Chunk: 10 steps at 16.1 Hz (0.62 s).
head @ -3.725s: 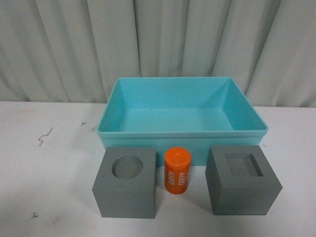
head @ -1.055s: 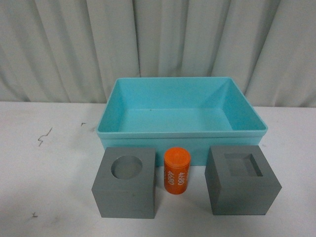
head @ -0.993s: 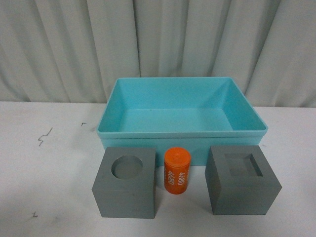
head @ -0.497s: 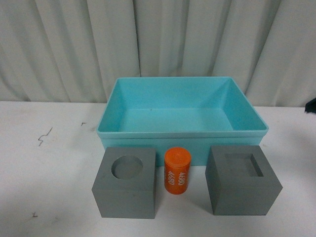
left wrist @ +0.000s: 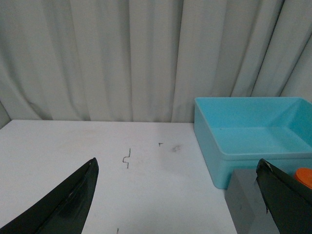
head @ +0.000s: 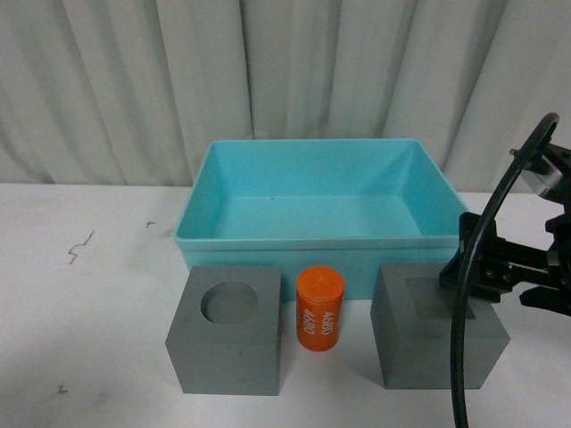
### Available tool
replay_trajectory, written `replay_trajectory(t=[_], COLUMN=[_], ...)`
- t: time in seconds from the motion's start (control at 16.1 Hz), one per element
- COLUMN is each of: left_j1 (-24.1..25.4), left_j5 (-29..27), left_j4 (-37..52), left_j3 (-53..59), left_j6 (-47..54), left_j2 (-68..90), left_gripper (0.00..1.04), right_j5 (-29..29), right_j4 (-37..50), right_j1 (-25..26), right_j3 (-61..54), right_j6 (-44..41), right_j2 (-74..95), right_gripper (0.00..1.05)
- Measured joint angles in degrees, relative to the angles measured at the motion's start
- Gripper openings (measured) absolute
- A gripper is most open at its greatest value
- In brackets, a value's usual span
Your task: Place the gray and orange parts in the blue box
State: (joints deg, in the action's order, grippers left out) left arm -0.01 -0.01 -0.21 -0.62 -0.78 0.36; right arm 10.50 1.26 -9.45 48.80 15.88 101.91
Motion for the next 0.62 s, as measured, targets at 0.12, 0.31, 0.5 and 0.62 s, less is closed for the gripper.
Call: replay_trajectory(t=[0.12,0.31,0.5,0.62], left_j1=[0.0,0.0,0.0,0.0], left_j5=[0.0,0.0,0.0,0.0], left_j4=[0.0,0.0,0.0,0.0], left_j3=[0.0,0.0,0.0,0.0], left_j6=[0.0,0.0,0.0,0.0], left_j2=[0.0,0.0,0.0,0.0], left_gripper=[0.98,0.98,0.98,0.98], right_j5=[0.7,1.0,1.1,1.1], right_j4=[0.5,1.3,2.5,3.3], right_j1=[-0.4,-0.8,-1.0,-1.0], right_j3=[0.8,1.4,1.3,1.2], right_j6=[0.2,0.6,0.7,0.8], right_j2=[1.7,4.0,5.5,5.9], right_gripper=[0.98,0.98,0.98,0.98])
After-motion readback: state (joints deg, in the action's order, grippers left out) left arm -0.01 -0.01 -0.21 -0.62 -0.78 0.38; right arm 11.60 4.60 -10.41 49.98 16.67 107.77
